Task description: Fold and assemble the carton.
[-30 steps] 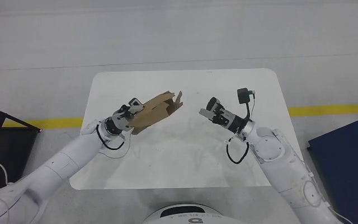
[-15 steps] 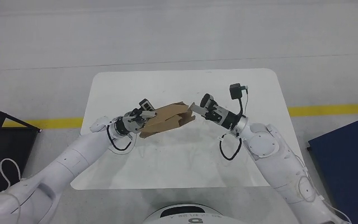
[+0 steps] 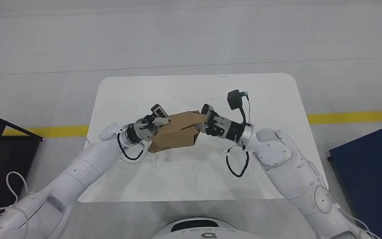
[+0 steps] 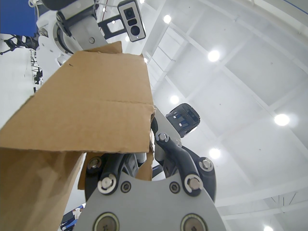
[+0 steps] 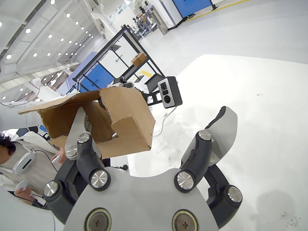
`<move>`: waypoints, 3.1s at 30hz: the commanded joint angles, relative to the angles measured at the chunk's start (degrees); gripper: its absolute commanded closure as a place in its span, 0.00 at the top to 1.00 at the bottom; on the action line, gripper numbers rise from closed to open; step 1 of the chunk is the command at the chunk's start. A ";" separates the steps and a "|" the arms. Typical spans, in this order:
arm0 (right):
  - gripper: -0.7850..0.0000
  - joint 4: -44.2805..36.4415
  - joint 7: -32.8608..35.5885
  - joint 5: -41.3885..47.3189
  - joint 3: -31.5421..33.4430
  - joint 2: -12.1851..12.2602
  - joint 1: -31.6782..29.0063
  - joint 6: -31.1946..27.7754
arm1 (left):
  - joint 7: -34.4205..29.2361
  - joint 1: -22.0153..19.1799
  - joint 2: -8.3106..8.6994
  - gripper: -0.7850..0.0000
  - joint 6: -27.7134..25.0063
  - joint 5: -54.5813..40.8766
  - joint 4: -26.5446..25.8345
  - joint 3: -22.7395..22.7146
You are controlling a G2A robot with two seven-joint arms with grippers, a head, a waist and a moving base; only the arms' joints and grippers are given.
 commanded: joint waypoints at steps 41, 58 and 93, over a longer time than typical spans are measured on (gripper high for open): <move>1.00 -3.29 -3.59 -3.62 8.67 1.21 -7.45 1.40 | -1.12 5.84 -4.07 0.00 4.82 3.73 0.20 -13.22; 1.00 -3.21 5.22 -4.90 -0.33 -0.05 1.26 0.71 | -1.12 6.62 -5.48 0.00 7.35 7.81 -0.62 -15.11; 1.00 -6.00 -4.06 -2.08 9.02 1.35 -4.78 -9.65 | -1.12 7.14 -6.99 0.00 5.64 15.70 1.00 -18.99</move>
